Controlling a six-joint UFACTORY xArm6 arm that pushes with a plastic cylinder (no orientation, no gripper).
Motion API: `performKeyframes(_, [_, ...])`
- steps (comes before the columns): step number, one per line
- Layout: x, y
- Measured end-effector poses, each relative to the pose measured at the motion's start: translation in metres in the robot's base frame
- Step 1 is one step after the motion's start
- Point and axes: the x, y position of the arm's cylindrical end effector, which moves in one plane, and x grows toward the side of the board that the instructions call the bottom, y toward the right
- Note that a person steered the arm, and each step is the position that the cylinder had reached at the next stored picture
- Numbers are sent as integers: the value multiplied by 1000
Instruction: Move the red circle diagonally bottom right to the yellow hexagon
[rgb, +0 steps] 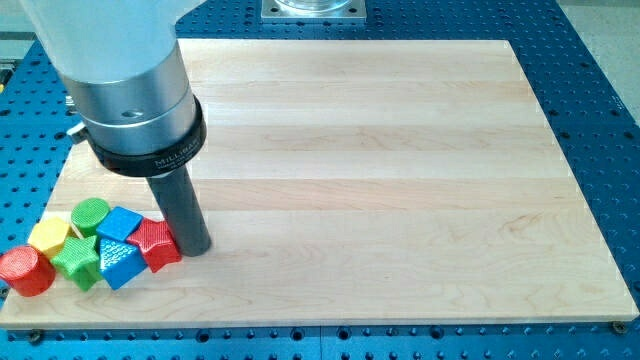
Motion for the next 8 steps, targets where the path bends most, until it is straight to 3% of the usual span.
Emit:
performKeyframes(2, [-57, 53])
performKeyframes(3, [-71, 53])
performKeyframes(5, [-76, -90])
performKeyframes(8, [-120, -130])
